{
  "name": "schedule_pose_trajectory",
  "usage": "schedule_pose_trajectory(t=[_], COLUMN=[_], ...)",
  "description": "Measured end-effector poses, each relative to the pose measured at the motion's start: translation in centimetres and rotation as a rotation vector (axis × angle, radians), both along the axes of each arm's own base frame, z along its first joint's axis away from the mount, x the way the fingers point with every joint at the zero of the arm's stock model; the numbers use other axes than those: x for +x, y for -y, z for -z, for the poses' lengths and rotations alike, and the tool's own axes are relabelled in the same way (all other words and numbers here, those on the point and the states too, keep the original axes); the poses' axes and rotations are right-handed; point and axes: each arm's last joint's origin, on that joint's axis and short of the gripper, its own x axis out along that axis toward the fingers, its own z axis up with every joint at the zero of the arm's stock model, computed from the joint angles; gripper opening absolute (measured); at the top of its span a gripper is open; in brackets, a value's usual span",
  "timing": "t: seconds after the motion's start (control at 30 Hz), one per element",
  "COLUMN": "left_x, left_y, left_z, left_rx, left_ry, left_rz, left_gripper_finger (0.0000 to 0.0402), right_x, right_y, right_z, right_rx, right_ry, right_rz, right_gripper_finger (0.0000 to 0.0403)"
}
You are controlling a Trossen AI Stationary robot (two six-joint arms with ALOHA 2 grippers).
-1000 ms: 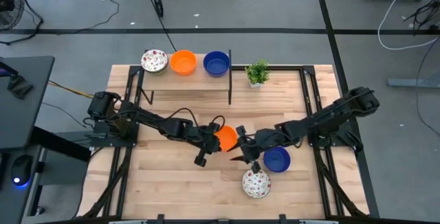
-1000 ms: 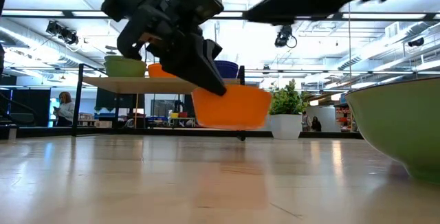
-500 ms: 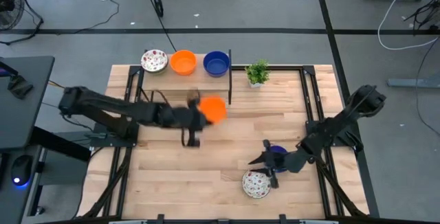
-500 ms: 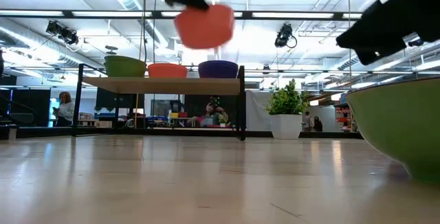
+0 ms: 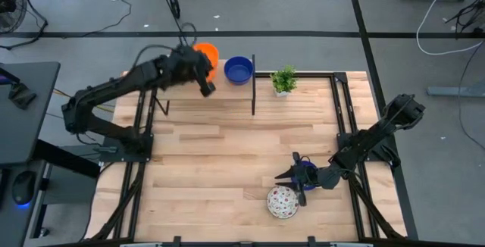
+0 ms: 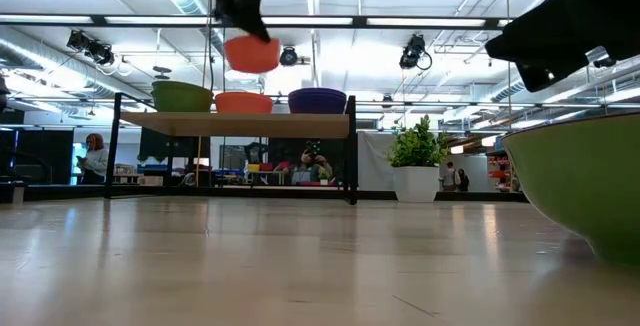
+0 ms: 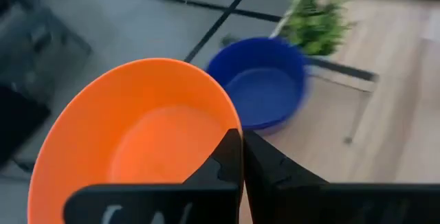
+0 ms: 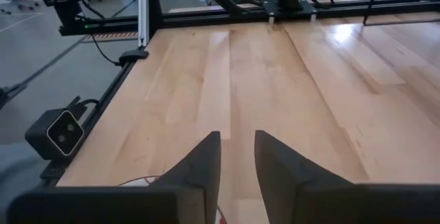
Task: Pick & Place Mini bowls
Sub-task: Stack the orange bowl on top of the stacked orange bowls on the shelf
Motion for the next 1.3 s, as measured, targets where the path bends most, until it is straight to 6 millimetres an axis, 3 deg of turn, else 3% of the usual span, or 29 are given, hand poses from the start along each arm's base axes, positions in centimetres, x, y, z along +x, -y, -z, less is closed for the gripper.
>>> schedule_pose_trajectory(t=[0.13, 0.33, 0.53, 1.0, 1.17, 1.3], left_x=[-0.9, -1.9, -2.0, -1.5, -0.9, -1.1], left_y=[-2.8, -4.6, -4.8, -4.8, -5.2, -5.1], left_z=[1.3, 3.3, 5.1, 5.9, 7.0, 6.7], left_rx=[-0.084, -0.132, -0.161, -0.206, -0.229, -0.214], left_ry=[0.0, 0.004, -0.009, -0.022, -0.061, -0.063], left_rz=[-0.034, -0.076, -0.075, -0.031, -0.032, -0.017], left_gripper_finger=[0.0004, 0.0008, 0.0006, 0.0029, 0.0082, 0.0141], right_x=[0.0, 0.0, 0.0, 0.0, 0.1, 0.1], right_y=[0.0, 0.0, 0.0, -0.1, -0.1, -0.1], right_z=[0.0, 0.0, 0.0, -0.1, -0.2, -0.2], right_rx=[0.002, -0.001, -0.004, 0.003, 0.011, 0.04], right_ry=[-0.002, -0.001, -0.001, 0.008, 0.012, 0.012], right_rz=[-0.007, -0.01, -0.011, -0.012, -0.02, -0.015], right_gripper_finger=[0.0091, 0.0091, 0.0091, 0.0091, 0.0091, 0.0091])
